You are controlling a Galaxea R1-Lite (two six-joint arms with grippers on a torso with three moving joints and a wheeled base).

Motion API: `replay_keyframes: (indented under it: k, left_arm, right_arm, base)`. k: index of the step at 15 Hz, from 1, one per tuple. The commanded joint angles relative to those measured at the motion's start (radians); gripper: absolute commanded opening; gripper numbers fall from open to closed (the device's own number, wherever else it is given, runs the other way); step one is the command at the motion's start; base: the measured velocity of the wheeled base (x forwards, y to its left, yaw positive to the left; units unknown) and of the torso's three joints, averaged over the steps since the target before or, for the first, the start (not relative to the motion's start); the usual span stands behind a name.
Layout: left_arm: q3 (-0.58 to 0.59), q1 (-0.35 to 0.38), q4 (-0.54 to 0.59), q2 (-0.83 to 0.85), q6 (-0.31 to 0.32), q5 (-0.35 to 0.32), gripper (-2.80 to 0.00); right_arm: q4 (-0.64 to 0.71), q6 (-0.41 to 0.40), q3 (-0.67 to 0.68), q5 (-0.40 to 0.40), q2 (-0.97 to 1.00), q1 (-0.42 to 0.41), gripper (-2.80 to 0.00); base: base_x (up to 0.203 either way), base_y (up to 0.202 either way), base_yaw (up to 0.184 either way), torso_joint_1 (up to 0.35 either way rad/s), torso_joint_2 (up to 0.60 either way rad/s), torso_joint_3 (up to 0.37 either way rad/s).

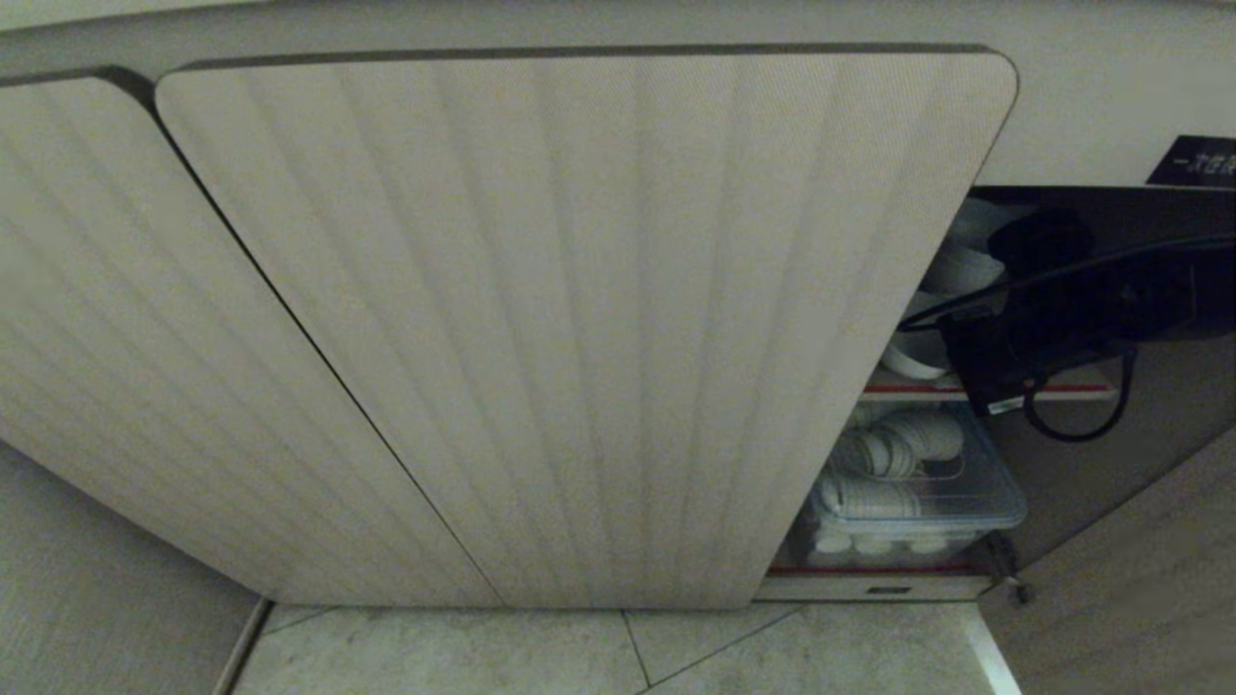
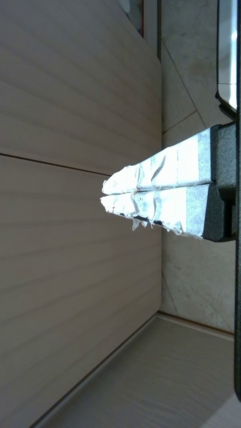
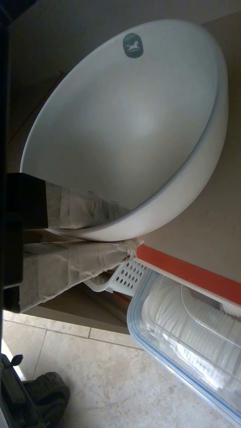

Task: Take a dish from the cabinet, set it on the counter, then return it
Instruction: Put it back into the cabinet

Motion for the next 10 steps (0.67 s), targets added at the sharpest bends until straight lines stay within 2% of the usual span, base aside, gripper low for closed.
replay_keyframes:
  k: [1, 10]
  left_arm:
    - [0.000, 0.000, 0.000, 0.000, 0.000, 0.000, -2.80]
    - [0.000, 0.000, 0.000, 0.000, 0.000, 0.000, -2.80]
  right_arm:
    - [0.000, 0.007, 0.000, 0.001, 0.006, 0.001, -2.80]
    - [0.003, 0.006, -0.035, 0.001, 0.017, -0.001, -2.80]
  base:
    - [0.000, 0.000, 0.000, 0.000, 0.00, 0.000]
    - [0.000, 0.000, 0.000, 0.000, 0.00, 0.000]
